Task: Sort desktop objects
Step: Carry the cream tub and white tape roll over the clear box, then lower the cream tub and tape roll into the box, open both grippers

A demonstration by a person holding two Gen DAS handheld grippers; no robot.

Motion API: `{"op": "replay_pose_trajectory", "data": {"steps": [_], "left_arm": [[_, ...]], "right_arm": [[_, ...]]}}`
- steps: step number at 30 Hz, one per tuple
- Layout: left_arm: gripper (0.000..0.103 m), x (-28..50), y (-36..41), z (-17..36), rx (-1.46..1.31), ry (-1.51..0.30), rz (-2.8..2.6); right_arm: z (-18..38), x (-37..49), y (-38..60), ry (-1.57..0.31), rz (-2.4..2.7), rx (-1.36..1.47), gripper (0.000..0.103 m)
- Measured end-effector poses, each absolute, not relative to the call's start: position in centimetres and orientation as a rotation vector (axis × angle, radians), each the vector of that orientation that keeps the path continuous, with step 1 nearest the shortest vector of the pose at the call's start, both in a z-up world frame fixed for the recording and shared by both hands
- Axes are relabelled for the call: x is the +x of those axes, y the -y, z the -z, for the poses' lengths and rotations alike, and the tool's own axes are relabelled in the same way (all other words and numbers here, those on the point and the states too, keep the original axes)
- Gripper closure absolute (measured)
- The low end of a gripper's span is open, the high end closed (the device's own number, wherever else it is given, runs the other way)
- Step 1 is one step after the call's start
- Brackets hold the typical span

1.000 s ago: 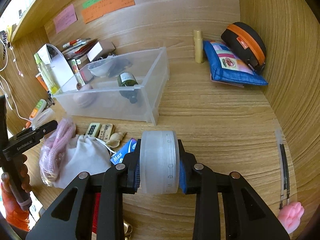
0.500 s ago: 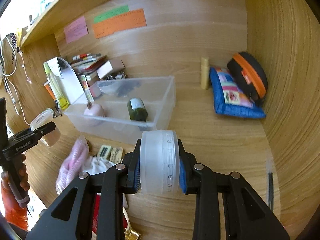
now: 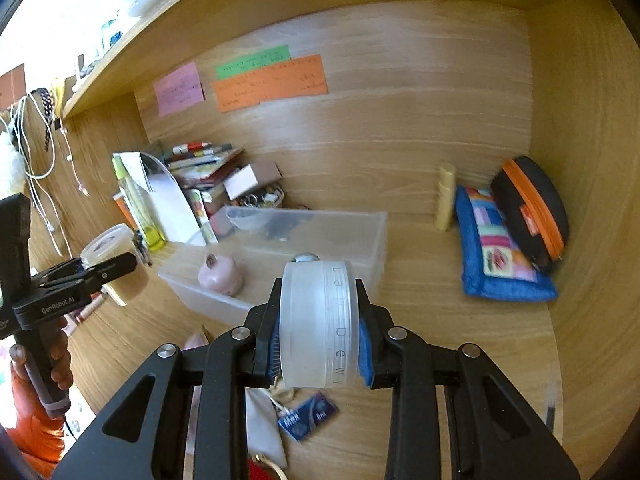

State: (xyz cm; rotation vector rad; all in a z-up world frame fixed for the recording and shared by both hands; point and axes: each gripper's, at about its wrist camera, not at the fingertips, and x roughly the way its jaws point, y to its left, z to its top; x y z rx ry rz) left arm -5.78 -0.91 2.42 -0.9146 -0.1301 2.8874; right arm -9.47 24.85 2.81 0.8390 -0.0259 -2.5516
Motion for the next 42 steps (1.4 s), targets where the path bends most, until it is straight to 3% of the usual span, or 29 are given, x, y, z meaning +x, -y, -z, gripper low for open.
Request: {"op": "replay_pose_trajectory", "data": {"steps": [16, 31, 42], "left_arm": [[0.04, -13.0, -1.1, -3.4, -0.952, 0.039, -2.801], [0.04, -20.5, -2.9, 1.3, -1.164, 0.038, -2.638], [0.04, -22.3, -5.3, 3.5, -1.255, -0.149, -2.576]], "right_arm": [[-3.1, -16.3, -21.9, -0.045, 2.488, 0.887, 0.076], [0.9, -21.8, -20.1, -0.196, 2.457, 1.029, 0.076], [3.0, -23.1, -17.9, -0.389, 2.45, 1.071, 0.076]]}}
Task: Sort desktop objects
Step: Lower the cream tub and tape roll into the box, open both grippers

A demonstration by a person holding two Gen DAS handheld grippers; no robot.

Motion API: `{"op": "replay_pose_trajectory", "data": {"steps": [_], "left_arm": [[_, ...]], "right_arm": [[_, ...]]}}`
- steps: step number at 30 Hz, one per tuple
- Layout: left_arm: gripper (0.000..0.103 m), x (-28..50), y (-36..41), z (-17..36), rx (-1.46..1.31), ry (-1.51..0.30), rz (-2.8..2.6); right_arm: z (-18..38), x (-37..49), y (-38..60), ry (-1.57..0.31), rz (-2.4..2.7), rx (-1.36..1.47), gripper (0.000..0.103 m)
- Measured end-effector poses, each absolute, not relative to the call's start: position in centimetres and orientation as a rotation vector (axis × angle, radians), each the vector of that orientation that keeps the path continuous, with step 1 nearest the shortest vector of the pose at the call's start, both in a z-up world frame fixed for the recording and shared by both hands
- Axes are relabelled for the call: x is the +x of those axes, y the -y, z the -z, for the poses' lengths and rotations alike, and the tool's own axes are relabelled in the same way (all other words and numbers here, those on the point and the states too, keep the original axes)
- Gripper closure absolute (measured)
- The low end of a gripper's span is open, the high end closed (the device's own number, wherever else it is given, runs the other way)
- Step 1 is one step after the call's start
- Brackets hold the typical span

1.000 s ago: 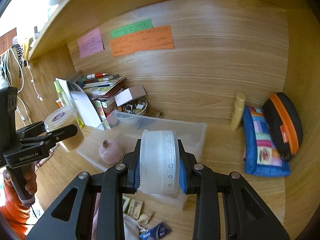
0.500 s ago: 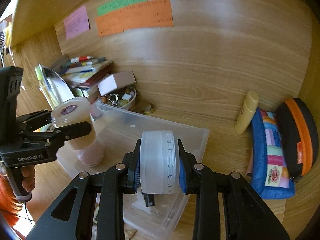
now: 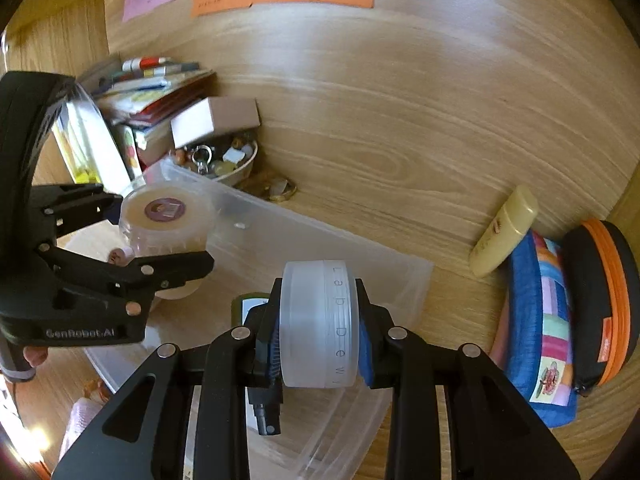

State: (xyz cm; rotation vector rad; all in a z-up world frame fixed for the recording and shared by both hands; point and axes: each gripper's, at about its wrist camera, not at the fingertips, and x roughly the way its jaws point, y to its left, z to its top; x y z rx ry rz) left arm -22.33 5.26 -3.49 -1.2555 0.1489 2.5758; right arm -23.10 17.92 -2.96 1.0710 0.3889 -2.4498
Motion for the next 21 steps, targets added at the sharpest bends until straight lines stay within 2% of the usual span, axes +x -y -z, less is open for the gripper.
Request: {"op": "replay_pose_trajectory", "data": {"steps": [21], "left_arm": [[0.039, -22.5, -6.4, 4.9, -1.359, -0.323, -2.484]], "right_arm": [[4.8, -24.0, -16.1, -0.459, 2.404, 1.149, 0.075]]}}
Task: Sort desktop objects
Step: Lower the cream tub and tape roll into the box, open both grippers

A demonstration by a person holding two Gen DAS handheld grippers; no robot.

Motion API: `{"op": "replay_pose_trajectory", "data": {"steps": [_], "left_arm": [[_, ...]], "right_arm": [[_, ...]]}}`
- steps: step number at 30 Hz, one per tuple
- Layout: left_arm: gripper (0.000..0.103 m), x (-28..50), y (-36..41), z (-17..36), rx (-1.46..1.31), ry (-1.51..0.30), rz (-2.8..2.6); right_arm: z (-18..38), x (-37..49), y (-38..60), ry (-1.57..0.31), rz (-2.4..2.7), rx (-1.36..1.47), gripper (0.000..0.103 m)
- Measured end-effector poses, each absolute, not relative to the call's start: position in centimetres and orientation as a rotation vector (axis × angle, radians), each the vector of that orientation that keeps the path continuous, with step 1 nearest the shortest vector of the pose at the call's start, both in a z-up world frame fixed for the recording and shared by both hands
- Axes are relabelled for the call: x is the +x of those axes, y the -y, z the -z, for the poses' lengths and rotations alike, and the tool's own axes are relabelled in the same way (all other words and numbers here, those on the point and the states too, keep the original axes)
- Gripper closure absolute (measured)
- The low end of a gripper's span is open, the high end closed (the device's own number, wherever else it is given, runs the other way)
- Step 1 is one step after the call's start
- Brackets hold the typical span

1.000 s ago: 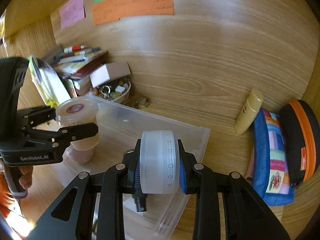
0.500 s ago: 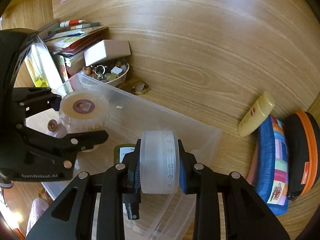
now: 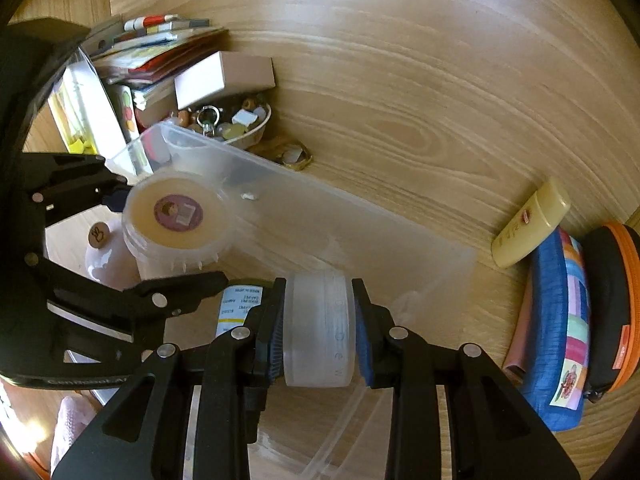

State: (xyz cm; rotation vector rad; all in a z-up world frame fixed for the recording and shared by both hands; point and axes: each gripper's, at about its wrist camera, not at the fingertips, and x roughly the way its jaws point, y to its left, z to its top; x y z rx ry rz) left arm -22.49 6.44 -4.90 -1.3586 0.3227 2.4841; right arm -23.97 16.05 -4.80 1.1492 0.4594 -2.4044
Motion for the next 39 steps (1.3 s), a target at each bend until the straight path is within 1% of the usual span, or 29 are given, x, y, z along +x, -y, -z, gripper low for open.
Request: {"op": "replay_pose_trajectory", "data": {"steps": [1, 3, 4, 5, 7, 8, 10, 12, 13, 14, 15, 17, 23, 25, 27, 30, 36, 39], "left_arm": [[0.039, -22.5, -6.5, 4.9, -1.358, -0.327, -2.482], [0.038, -22.4, -6.6, 4.9, -1.352, -0.347, -2.477], [0.038, -22.3, -6.5, 4.9, -1.353, -0.349, -2.477], [0.036, -22.4, -6.6, 5.0, -1.355, -0.348, -2.476], [0.029, -22.2, -6.4, 4.9, -1.35, -0.346, -2.489], [0.025, -22.1, -6.2, 4.6, -1.335, -0.349, -2.505], [0.024, -21.7, -6.0, 3.9, -1.299, -0.339, -2.524], [0.021, -21.2, -5.8, 2.8, -1.267, -0.33, -2.542], [0.018, -20.9, -5.7, 2.3, -1.249, -0.327, -2.556], [0.012, -20.6, -5.4, 1.6, -1.225, -0.323, -2.584], [0.008, -20.3, -5.2, 1.0, -1.206, -0.319, -2.606], [0.008, -19.4, -4.7, -0.3, -1.167, -0.305, -2.649], [0.007, -16.8, -2.5, -3.9, -1.076, -0.218, -2.75], [0.006, -15.5, -1.7, -5.2, -1.032, -0.185, -2.78], [0.003, -14.4, -1.3, -6.2, -0.983, -0.166, -2.816], [0.002, -12.3, -0.7, -7.4, -0.905, -0.164, -2.859], [0.001, -8.2, -0.5, -7.8, -0.814, -0.135, -2.887], [0.001, -5.9, -0.5, -7.5, -0.779, -0.158, -2.911]], "right_arm": [[4.6, -23.8, -16.0, -0.478, 2.424, 1.137, 0.074], [4.4, -23.4, -15.6, -0.54, 2.465, 1.108, 0.066], [4.3, -23.2, -15.5, -0.578, 2.488, 1.093, 0.063], [4.2, -23.0, -15.4, -0.61, 2.505, 1.079, 0.059], [3.9, -22.7, -15.4, -0.64, 2.525, 1.061, 0.056], [3.7, -22.6, -15.6, -0.636, 2.532, 1.056, 0.055], [3.0, -22.5, -16.2, -0.599, 2.554, 1.039, 0.049], [2.1, -22.3, -16.9, -0.558, 2.583, 1.014, 0.037], [1.5, -22.3, -17.3, -0.535, 2.596, 1.001, 0.034], [1.0, -22.2, -17.7, -0.507, 2.605, 0.99, 0.03], [0.4, -22.0, -18.1, -0.475, 2.611, 0.98, 0.026], [-0.8, -21.5, -18.9, -0.42, 2.624, 0.954, 0.02], [-4.1, -18.7, -19.8, -0.383, 2.707, 0.852, 0.02], [-5.1, -17.5, -20.0, -0.382, 2.729, 0.813, 0.018], [-6.0, -16.0, -20.4, -0.373, 2.746, 0.771, 0.007], [-7.0, -13.3, -20.8, -0.364, 2.78, 0.686, 0.001], [-7.2, -8.4, -21.2, -0.362, 2.819, 0.605, 0.0], [-6.5, -6.4, -21.3, -0.356, 2.818, 0.61, 0.0]]}}
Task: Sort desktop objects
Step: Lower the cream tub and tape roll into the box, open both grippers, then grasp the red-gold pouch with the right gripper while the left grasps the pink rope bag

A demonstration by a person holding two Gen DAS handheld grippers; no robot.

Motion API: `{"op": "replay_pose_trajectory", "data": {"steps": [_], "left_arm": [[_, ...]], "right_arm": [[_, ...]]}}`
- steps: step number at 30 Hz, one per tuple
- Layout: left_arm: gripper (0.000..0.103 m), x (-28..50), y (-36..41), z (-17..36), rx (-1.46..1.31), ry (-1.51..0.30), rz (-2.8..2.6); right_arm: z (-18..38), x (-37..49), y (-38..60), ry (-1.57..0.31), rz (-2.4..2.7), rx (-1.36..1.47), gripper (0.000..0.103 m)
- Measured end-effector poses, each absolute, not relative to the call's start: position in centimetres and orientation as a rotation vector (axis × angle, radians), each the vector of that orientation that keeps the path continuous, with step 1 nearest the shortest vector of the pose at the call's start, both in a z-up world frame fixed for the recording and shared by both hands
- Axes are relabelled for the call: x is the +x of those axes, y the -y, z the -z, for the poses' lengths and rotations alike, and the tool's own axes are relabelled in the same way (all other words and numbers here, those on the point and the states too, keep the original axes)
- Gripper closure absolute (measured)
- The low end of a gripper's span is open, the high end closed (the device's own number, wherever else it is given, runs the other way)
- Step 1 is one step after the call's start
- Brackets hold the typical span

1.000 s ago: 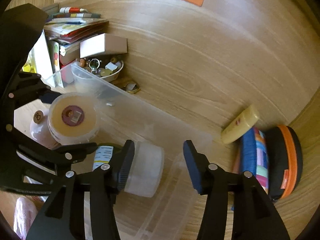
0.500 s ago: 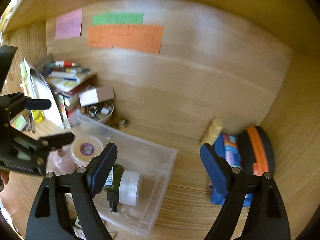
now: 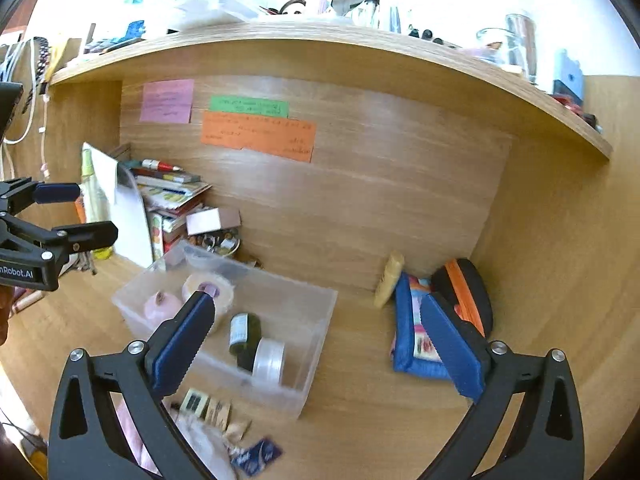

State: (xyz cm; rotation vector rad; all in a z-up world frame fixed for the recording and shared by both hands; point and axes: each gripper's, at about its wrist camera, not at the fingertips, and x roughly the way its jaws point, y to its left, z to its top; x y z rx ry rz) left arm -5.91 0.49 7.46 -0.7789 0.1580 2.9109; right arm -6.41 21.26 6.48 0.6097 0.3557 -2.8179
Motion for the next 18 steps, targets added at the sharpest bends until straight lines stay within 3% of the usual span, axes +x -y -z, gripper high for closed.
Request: {"op": "replay_pose_trajectory", "data": {"steps": [13, 18], "left_arm": [[0.001, 0.1, -1.5, -1.9, -0.834, -0.131, -2.869], [0.001, 0.3, -1.0, -0.2, -0.886, -0.093, -2.866]], "right_arm": [[3.9, 2.3, -23.1, -0.345, 2.466, 0.846, 0.003], [8.6, 3.8, -24.7, -0.476, 2.36, 1.031, 0.027]]}}
